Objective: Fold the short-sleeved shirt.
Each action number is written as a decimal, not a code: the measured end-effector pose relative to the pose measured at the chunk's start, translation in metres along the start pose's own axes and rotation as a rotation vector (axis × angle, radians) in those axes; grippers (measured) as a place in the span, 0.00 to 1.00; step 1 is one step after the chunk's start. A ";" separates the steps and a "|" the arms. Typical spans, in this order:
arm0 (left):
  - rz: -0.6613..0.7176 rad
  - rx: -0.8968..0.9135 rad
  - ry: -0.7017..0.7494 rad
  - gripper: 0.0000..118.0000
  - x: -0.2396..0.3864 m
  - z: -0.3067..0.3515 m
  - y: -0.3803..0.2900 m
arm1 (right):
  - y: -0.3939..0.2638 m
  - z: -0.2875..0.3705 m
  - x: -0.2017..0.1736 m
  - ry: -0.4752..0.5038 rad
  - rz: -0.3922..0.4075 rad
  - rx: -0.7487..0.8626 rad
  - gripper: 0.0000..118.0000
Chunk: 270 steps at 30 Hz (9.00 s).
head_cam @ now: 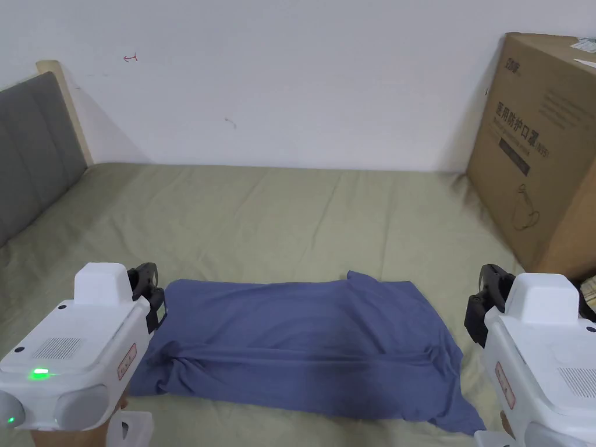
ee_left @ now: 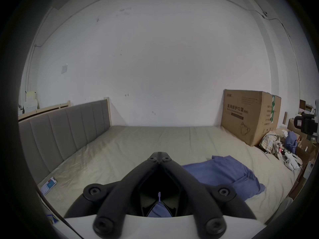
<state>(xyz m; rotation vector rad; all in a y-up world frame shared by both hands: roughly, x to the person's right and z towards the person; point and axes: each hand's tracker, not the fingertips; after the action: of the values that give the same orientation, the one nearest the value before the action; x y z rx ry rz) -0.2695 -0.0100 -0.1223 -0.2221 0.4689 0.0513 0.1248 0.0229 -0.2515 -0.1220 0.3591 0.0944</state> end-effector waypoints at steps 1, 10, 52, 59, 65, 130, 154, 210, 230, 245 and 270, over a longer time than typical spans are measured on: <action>0.013 -0.038 -0.004 0.00 -0.006 -0.011 -0.002 | 0.000 -0.003 0.000 0.004 -0.005 -0.007 0.00; 0.138 -0.511 0.017 0.06 -0.060 -0.124 -0.068 | -0.014 -0.041 -0.003 0.014 0.000 -0.066 0.00; 0.201 -0.733 0.035 0.04 -0.090 -0.145 -0.134 | -0.212 -0.130 0.060 0.009 -0.213 -0.782 0.02; 0.183 -0.720 0.020 0.04 -0.103 -0.099 -0.129 | -0.187 -0.074 0.076 0.040 -0.221 -0.744 0.02; 0.207 -0.761 0.004 0.04 -0.113 -0.039 -0.155 | -0.209 -0.026 0.074 0.043 -0.229 -0.807 0.02; 0.049 -0.922 0.082 0.84 -0.082 -0.306 -0.130 | -0.075 -0.150 0.001 -0.052 0.036 -0.284 0.00; 0.147 -0.655 -0.093 0.02 -0.081 -0.216 -0.070 | -0.212 -0.366 0.017 0.033 0.123 -0.960 0.41; 0.180 -0.204 -0.006 0.83 -0.077 0.014 -0.028 | -0.055 0.009 0.046 0.038 -0.133 -0.251 0.74; 0.013 0.072 -0.062 0.00 -0.011 0.020 0.016 | 0.011 0.017 -0.015 -0.028 0.009 0.060 0.00; 0.485 -0.702 -0.203 0.02 -0.166 -0.046 -0.109 | -0.012 -0.014 -0.027 0.023 0.008 -0.054 0.00; 0.451 -0.795 -0.204 0.04 -0.161 -0.079 -0.182 | -0.036 -0.041 -0.030 0.017 0.007 -0.185 0.00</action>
<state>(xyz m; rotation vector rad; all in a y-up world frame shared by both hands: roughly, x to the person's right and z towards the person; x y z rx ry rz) -0.4299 -0.2043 -0.0812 -0.8792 0.2669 0.7031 0.0865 -0.0205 -0.2749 -0.3044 0.3672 0.1334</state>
